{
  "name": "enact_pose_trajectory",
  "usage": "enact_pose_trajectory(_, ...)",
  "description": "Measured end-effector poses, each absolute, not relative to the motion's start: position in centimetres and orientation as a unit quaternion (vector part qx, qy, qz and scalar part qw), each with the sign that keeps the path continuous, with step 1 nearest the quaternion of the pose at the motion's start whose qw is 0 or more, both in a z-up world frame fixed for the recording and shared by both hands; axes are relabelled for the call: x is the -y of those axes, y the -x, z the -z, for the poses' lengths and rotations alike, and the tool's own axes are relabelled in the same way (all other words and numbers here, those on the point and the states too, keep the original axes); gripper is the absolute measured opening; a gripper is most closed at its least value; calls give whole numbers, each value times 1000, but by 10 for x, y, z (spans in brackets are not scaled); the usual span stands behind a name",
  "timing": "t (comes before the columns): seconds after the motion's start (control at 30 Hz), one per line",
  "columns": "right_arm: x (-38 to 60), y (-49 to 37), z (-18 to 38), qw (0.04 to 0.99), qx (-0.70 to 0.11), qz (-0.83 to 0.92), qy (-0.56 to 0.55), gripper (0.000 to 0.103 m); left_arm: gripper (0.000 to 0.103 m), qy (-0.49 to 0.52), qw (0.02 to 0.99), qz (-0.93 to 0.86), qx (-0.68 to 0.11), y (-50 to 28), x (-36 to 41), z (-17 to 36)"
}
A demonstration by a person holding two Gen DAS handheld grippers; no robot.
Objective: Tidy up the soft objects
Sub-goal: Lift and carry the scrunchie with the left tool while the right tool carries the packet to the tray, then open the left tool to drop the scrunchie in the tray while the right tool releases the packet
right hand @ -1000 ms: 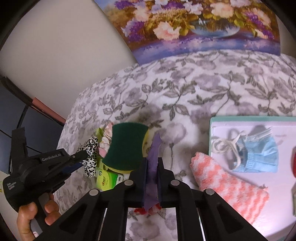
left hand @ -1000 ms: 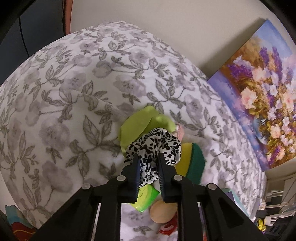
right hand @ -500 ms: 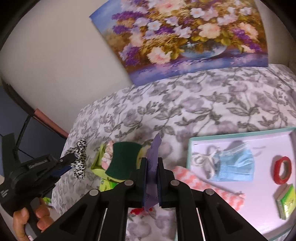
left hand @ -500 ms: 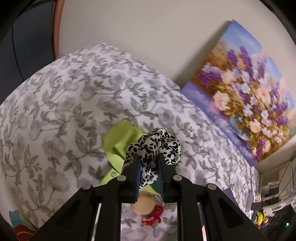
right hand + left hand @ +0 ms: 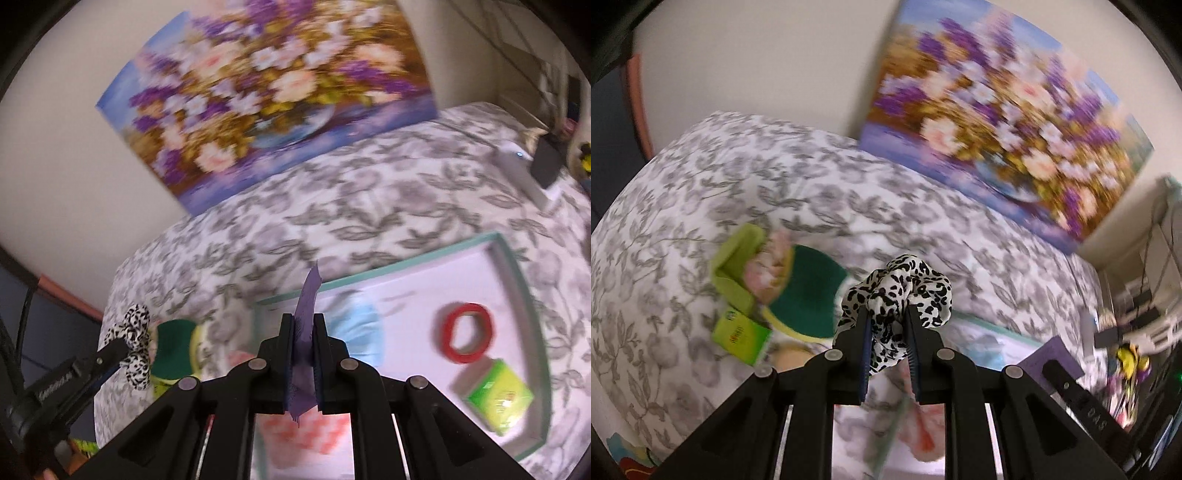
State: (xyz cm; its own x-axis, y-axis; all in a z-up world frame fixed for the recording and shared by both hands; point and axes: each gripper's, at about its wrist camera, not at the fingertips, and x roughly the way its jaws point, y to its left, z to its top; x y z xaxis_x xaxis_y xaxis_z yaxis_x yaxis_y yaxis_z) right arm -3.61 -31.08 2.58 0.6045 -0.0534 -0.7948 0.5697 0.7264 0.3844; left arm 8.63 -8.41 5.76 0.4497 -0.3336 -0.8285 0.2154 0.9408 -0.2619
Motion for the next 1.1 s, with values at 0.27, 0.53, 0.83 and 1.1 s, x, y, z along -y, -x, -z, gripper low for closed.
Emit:
enact_pose_trajectory(0.27, 346, 67, -19, 818, -411, 236, -326, 9, 18, -5, 832, 222, -509, -50, 151, -44)
enact_pose_trajectory(0.53, 364, 84, -14, 807, -423, 258, -322, 10, 19, -75, 811, 261, -518, -14, 204, -24)
enact_pose_trajectory(0.83, 364, 82, -7, 798, -446, 262, -310, 13, 26, -91, 796, 255, -541, -9, 217, -3)
enact_pose_trajectory(1.1, 365, 82, -2, 788, -463, 269, -305, 15, 30, -76, 793, 233, -557, -19, 208, 3)
